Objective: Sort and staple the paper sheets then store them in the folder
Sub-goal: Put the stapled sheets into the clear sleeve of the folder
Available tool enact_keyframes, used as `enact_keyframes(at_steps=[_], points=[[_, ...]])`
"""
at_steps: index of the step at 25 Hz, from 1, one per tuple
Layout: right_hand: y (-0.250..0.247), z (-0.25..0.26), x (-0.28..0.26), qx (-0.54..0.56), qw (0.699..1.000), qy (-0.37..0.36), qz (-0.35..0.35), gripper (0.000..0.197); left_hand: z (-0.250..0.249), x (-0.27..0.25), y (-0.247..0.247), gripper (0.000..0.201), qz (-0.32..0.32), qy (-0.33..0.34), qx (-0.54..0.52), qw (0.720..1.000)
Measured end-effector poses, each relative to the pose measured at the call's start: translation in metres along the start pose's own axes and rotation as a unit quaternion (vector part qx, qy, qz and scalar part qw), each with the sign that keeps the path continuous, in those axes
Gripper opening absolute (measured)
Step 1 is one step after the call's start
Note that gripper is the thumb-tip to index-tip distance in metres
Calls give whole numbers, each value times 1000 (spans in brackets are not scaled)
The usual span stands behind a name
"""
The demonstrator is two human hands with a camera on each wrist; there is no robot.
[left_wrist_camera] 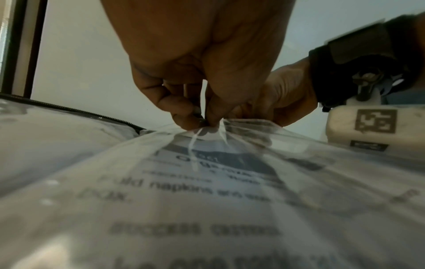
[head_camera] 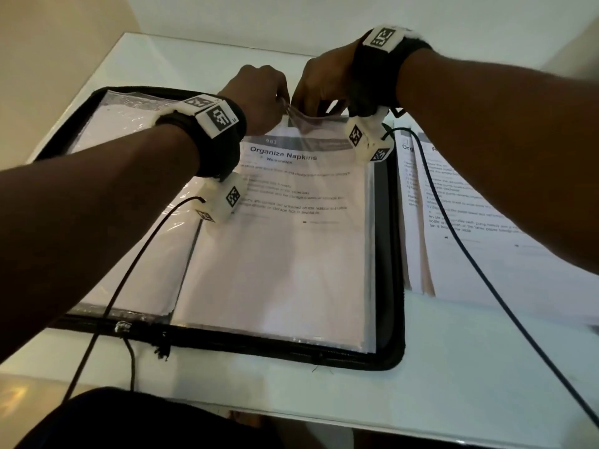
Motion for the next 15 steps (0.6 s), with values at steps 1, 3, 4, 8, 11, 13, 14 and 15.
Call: enact_keyframes(at_steps=[1,3,4,8,11,13,14,15], points=[[0,5,-5,10,1000,-3,-5,32,-2,-2,-1,28,0,0,8,1000],[2,6,-17,4,1000,-9,-20,39,-5,-10,-3,29,-2,-14,4,1000],[2,2,-26,26,998,-10,-54,38,-4,-15,-7,29,-6,-27,-18,999],[17,-29,-77,274,890,39,-362,23,14,-33,-39,31,-40,-103,-113,987],[65,-9,-129,523,803,33,-283,15,33,-53,-59,18,-20,-174,-230,957],[100,23,-153,529,822,17,-209,19,43,-73,-66,11,29,-220,-316,922],[115,40,-159,526,828,17,-197,20,48,-85,-70,13,63,-230,-341,909],[126,56,-161,542,817,28,-196,22,51,-99,-73,20,92,-235,-357,900]])
Point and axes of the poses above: each hand's wrist, its own x-axis towards the middle knuckle, its own y-axis out of the palm, z = x × y, the point moved 1 cm from there along x, towards the middle knuckle, and after that the axes turned 8 degrees about -y, right-handed, at the moved point
